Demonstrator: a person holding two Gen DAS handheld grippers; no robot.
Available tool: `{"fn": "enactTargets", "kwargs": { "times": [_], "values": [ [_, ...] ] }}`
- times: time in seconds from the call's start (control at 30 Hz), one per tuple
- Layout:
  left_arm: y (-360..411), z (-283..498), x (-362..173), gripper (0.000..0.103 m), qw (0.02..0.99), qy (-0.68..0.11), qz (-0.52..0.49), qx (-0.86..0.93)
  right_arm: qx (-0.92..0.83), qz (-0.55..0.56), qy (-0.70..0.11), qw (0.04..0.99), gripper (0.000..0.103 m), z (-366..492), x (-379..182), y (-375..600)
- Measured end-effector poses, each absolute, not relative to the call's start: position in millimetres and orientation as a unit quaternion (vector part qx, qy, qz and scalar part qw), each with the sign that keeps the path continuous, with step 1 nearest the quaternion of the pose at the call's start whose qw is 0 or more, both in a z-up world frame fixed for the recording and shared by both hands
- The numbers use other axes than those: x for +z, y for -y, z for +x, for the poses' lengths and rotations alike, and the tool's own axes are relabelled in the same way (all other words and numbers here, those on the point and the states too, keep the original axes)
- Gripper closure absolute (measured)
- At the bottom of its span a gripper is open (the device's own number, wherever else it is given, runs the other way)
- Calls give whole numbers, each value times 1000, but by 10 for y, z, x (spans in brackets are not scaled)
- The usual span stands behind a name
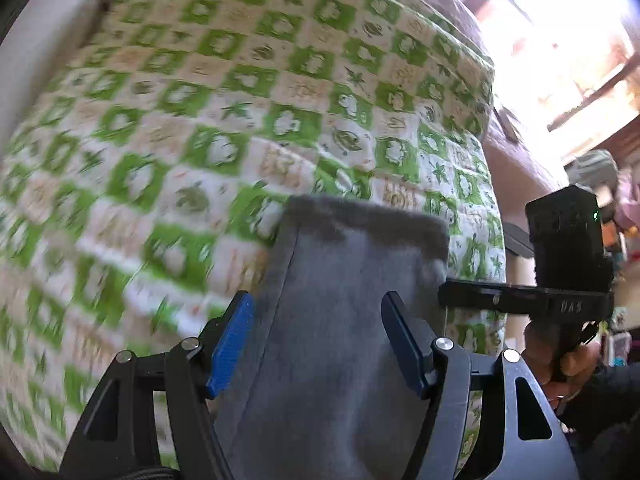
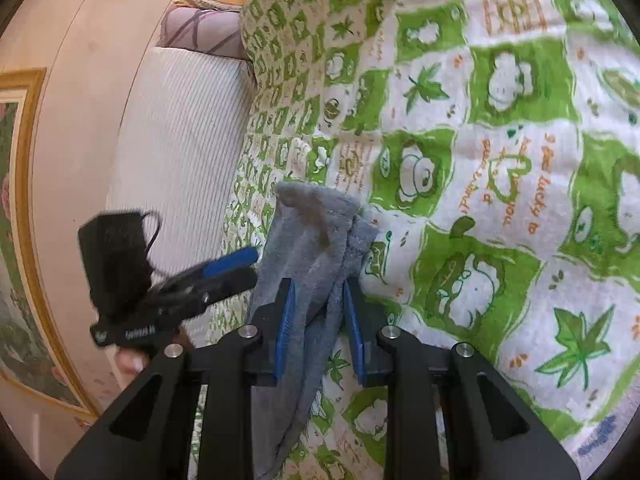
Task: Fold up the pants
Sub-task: 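Grasp the folded sweatpants end with the right gripper while the left gripper grasps beside it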
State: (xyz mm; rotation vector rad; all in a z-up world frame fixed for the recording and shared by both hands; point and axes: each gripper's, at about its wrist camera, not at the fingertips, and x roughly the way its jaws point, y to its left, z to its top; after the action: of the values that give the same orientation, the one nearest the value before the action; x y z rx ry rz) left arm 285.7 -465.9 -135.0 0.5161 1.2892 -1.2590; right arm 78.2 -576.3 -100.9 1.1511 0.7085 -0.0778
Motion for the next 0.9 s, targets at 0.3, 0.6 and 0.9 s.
{"fn": "enactTargets", "kwargs": {
  "times": [0.3, 0.6, 0.9],
  "values": [
    [4883, 3053, -1615, 33, 528, -587, 205, -579, -38, 561, -315, 764, 76, 723, -1127, 5840],
    [4818, 2904, -1594, 89, 540, -550, 229, -595, -29, 534, -303, 789, 92, 797, -1082, 5802],
    [4652, 2805, -1373, 93, 562, -518, 223, -605, -24, 468, -293, 833, 95, 772, -735, 5583]
  ]
}}
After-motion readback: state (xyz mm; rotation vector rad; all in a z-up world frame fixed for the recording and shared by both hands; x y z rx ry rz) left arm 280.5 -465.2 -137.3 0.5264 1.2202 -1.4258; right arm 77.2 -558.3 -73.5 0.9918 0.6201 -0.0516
